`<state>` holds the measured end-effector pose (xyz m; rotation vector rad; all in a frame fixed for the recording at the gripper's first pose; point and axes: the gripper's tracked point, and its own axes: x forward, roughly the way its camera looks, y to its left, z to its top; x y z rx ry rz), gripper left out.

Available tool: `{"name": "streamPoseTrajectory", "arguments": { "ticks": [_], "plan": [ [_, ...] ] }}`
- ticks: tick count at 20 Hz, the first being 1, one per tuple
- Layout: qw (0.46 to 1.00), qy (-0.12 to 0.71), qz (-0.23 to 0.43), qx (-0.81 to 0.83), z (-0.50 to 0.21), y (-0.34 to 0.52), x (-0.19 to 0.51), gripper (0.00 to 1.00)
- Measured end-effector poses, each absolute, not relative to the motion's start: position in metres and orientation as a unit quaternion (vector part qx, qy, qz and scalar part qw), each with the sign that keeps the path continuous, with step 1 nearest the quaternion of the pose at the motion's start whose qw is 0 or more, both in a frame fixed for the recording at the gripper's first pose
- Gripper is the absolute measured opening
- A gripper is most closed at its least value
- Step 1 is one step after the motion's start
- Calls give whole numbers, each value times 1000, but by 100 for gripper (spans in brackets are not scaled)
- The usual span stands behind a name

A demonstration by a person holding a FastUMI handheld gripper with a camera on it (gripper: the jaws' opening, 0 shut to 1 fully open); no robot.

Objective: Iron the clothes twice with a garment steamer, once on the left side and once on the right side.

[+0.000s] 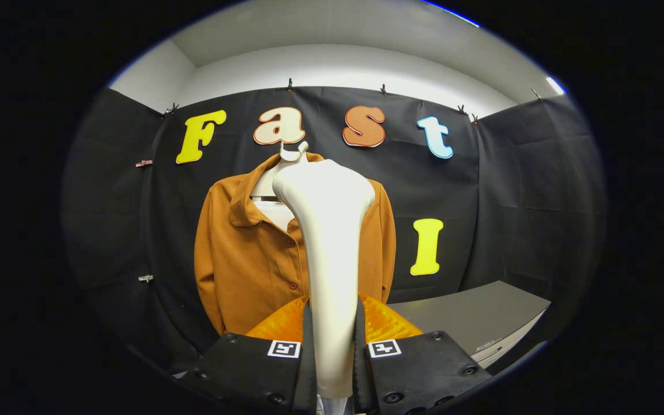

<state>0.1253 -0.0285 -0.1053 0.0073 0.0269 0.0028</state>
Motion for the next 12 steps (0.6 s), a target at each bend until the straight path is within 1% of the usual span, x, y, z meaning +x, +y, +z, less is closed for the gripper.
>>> {"name": "streamPoseTrajectory", "arguments": {
  "ticks": [12],
  "plan": [
    [1000, 9, 5, -1, -103, -32, 121, 28]
  ]
}}
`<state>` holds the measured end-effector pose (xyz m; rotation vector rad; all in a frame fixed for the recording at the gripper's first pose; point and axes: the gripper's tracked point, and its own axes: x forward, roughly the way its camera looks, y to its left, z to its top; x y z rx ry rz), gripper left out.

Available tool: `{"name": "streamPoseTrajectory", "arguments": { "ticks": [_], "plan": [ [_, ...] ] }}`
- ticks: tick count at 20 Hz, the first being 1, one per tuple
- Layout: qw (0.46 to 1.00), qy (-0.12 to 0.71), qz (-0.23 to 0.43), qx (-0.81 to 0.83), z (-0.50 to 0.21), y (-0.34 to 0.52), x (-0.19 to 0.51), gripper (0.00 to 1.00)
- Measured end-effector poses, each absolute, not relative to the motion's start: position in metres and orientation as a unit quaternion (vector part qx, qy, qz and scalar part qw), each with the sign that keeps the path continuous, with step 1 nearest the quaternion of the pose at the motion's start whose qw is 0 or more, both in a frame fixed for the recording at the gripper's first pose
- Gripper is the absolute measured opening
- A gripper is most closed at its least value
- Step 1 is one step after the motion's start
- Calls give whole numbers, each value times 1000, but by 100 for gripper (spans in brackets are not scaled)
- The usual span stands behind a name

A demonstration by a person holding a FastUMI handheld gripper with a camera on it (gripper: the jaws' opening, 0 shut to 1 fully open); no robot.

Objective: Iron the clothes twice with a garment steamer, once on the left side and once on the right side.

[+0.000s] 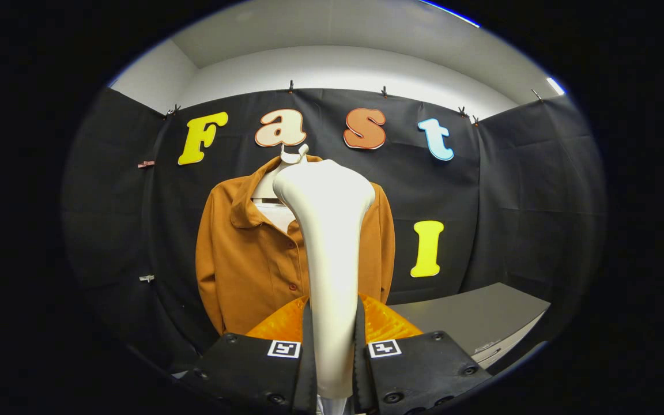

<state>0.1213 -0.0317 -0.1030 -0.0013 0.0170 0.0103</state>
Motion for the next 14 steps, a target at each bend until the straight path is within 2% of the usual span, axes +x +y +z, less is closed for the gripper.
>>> {"name": "streamPoseTrajectory", "arguments": {
  "ticks": [14],
  "plan": [
    [1000, 12, 14, -3, -107, -32, 118, 28]
  ]
}}
